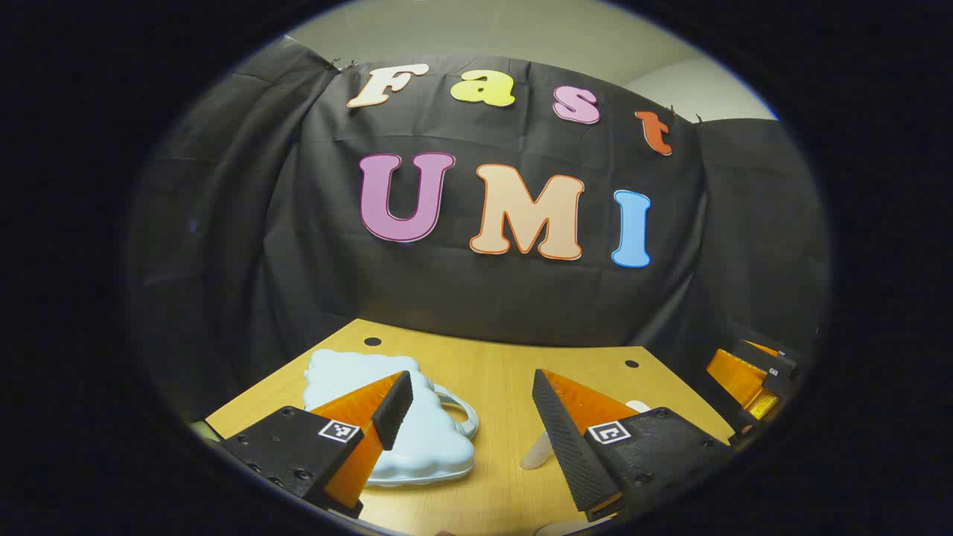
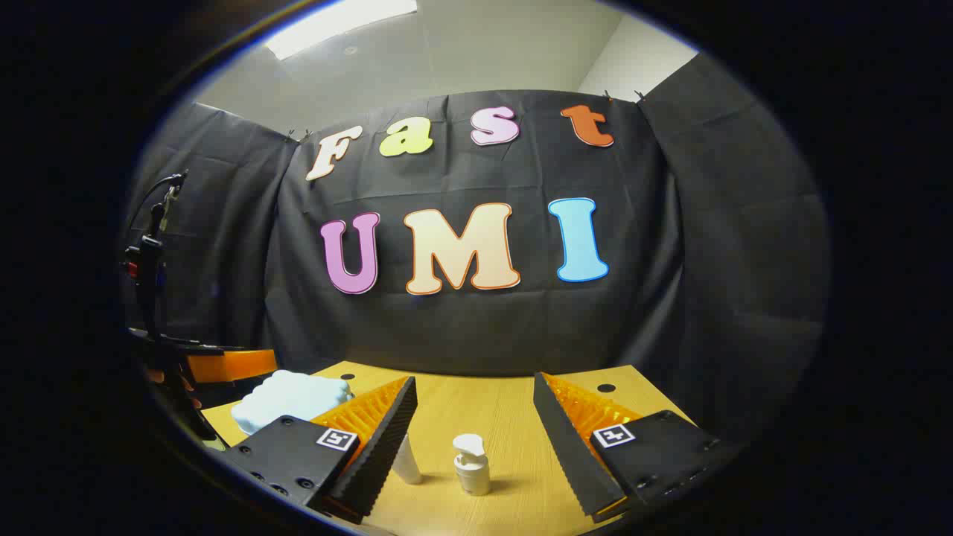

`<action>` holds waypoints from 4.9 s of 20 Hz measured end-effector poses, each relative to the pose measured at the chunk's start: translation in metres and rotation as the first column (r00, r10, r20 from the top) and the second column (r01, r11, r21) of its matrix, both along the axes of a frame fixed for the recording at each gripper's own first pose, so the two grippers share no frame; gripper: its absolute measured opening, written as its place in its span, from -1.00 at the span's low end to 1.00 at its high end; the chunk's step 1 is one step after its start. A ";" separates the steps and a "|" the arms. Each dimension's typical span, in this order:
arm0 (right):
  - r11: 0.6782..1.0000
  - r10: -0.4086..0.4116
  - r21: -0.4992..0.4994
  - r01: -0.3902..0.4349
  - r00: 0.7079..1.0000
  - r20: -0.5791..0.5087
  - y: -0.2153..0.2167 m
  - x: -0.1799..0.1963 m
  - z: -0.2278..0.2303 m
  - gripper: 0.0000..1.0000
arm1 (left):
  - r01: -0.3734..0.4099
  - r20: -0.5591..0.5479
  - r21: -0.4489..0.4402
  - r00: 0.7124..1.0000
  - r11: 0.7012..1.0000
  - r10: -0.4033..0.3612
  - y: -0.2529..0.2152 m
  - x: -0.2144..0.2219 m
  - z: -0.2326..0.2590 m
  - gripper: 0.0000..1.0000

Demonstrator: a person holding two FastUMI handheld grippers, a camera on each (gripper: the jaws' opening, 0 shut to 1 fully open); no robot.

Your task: First open the suitcase, pack the skin care products into it, and then close the suitcase.

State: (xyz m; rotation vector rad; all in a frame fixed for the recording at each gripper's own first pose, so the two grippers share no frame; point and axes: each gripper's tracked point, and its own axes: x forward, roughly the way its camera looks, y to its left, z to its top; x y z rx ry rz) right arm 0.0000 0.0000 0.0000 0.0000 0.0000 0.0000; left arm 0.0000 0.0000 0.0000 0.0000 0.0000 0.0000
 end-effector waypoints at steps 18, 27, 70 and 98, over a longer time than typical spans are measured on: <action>0.999 0.030 0.017 -0.030 0.999 -0.026 0.005 0.004 -0.010 0.97 | 0.024 -0.143 -0.038 0.989 0.999 -0.029 0.002 0.054 -0.019 0.90; 0.997 0.045 0.066 -0.039 0.995 -0.089 0.008 0.000 -0.033 0.96 | 0.117 -0.380 -0.189 0.907 0.975 -0.183 -0.022 0.141 -0.033 0.89; 0.984 -0.029 0.165 0.072 0.968 -0.249 -0.023 -0.015 -0.084 0.97 | -0.150 -0.962 0.063 0.254 0.987 0.100 0.025 0.224 -0.230 -0.18; 0.993 0.071 0.109 -0.051 0.980 -0.188 0.009 -0.027 -0.061 0.96 | -0.146 -0.815 -0.266 0.562 0.953 -0.141 0.064 0.179 -0.067 -0.90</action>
